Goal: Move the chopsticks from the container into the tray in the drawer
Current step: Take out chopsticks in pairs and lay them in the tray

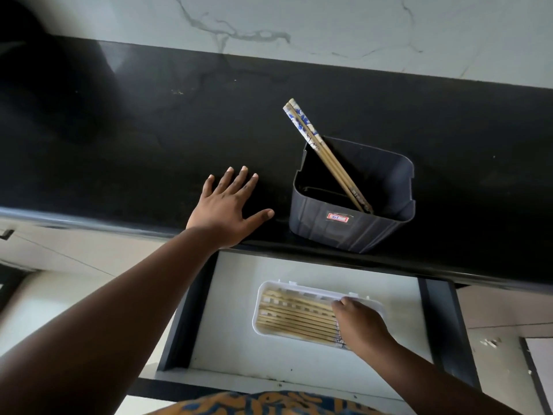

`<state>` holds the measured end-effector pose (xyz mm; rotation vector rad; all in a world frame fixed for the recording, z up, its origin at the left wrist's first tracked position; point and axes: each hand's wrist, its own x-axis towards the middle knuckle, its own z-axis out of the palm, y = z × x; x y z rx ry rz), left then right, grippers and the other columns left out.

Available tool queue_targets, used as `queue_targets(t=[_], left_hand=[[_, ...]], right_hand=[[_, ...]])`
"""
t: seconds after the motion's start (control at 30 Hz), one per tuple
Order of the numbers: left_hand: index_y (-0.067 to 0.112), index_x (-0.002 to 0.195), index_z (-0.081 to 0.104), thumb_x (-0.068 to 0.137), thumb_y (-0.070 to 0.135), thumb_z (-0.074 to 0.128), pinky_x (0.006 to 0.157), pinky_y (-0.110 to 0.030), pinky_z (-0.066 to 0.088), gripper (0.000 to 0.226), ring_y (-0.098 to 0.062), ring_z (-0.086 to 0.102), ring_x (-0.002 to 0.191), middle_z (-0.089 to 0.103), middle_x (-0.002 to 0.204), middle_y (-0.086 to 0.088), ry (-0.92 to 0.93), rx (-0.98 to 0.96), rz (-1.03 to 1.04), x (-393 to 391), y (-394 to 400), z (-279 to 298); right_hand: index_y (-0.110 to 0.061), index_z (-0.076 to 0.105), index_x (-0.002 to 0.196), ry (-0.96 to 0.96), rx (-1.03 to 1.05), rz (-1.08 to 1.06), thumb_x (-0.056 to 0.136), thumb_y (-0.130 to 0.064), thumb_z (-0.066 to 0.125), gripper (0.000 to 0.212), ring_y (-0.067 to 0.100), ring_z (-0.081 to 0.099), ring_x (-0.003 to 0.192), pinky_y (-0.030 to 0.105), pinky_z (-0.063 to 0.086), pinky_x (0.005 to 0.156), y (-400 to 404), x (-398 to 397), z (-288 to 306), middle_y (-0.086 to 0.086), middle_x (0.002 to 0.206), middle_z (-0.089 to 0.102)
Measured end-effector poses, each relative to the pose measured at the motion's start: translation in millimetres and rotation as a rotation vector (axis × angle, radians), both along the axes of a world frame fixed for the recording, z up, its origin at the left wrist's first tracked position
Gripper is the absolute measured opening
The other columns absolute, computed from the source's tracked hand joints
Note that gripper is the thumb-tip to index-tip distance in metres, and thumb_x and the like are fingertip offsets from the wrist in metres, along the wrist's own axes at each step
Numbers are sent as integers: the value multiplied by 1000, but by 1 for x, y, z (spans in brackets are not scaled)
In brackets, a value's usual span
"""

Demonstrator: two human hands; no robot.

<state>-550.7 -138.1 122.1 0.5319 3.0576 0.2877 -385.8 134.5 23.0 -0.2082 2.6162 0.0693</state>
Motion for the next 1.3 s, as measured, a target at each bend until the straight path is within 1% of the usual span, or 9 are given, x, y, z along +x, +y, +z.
queue_targets(t=[0.2,0.6,0.73,0.77,0.83,0.87,0.97,1.0,1.3], left_hand=[[31,153,11,80,84,13,119,-44,-6,90,-16,-6,149,4,162,4,6,4,-3,0,0,-1],[32,153,9,79,84,11,118,-43,-8,91,-16,-7,148,3,162,4,3,-1,-7,-1,-1,-1],[31,153,9,79,85,11,119,-44,-7,91,-16,-7,148,3,162,4,6,-4,-6,-1,-1,-1],[31,153,9,79,85,11,119,-43,-7,91,-16,-7,148,3,162,4,6,-2,-6,-1,-1,-1],[32,153,9,79,85,11,118,-43,-8,91,-16,-7,148,3,162,4,5,2,-4,-2,-1,-2],[32,153,9,79,85,11,118,-43,-8,91,-16,-7,148,3,162,4,5,3,-4,-2,-1,-2],[32,153,10,79,85,12,119,-44,-6,91,-16,-7,149,4,162,4,9,5,-3,-2,-1,-2],[32,153,10,79,85,12,119,-44,-6,91,-16,-7,149,4,162,4,9,6,-4,-2,-1,-2],[32,153,10,80,85,12,119,-44,-7,91,-16,-7,148,3,162,4,15,11,-8,-2,-1,-3]], right_hand=[[-18,58,116,-2,-59,55,85,-1,54,35,19,62,102,29,50,80,7,-5,-1,0,113,61],[-15,53,114,26,81,21,85,-4,55,31,19,69,87,27,46,59,-4,-1,8,0,101,70],[-13,55,113,73,126,1,83,-4,56,31,22,69,87,28,48,62,-9,-2,12,3,101,70],[-12,60,105,77,133,12,77,-6,65,29,22,70,79,29,51,59,-12,-2,18,4,93,71],[-8,67,74,112,104,63,40,-7,89,41,23,64,47,27,48,40,-15,-4,23,7,62,66],[-7,66,68,171,110,78,30,-7,91,45,23,61,41,26,47,36,-16,-4,24,8,57,63],[-9,58,112,61,161,88,74,-7,72,40,27,69,80,30,51,61,-16,0,13,10,103,64],[-10,53,119,59,174,110,80,-5,64,40,27,68,87,31,51,65,-14,1,7,9,111,61],[-21,56,115,19,30,-47,83,-8,58,35,21,63,102,32,52,75,-15,-5,23,-2,112,64]])
